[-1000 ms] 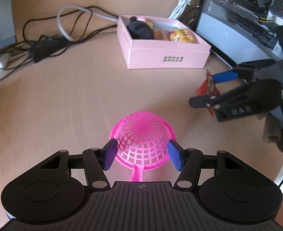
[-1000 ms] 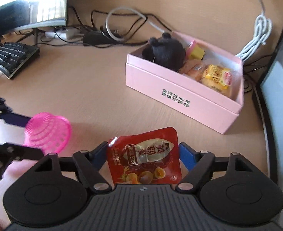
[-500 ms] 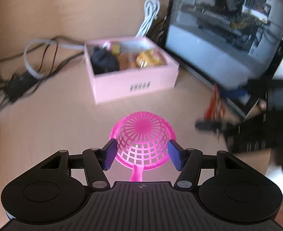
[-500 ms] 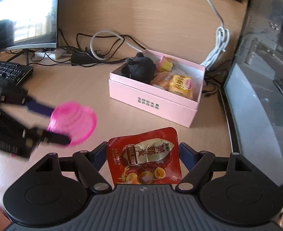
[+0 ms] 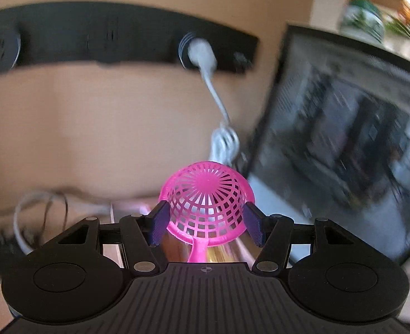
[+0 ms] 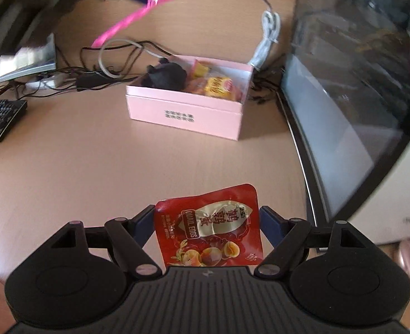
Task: Organize objects
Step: 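Lower the strainer into the pink box and open the left gripper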
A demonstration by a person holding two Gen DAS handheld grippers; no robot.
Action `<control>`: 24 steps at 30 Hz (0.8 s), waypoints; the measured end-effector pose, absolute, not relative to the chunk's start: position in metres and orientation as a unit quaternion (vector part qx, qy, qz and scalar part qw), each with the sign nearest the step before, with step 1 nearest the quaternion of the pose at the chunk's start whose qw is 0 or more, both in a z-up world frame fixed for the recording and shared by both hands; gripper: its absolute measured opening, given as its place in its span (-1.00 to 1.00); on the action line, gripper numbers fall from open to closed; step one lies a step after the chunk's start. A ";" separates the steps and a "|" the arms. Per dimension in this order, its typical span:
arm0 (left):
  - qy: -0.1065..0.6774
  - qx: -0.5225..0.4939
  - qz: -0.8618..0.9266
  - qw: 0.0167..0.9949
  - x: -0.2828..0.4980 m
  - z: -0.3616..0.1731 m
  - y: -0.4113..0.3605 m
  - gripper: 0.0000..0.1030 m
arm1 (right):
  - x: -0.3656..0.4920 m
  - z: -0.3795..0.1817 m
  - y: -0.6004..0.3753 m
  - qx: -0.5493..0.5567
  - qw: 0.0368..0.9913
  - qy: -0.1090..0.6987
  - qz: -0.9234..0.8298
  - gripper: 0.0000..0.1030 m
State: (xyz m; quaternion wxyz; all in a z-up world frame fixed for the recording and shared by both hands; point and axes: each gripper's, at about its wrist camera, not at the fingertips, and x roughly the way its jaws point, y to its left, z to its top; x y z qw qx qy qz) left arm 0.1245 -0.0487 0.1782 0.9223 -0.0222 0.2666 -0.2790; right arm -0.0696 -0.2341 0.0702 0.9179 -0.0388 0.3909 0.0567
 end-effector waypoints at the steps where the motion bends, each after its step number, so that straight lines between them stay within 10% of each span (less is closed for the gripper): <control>1: 0.262 -0.032 -0.275 0.924 0.138 0.179 -0.052 0.23 | -0.071 0.069 -0.236 -0.035 0.917 0.393 0.054 0.53; 24: 0.339 -0.143 -0.242 0.898 0.210 0.069 -0.074 0.20 | -0.047 0.070 -0.248 -0.055 0.917 0.392 0.054 0.53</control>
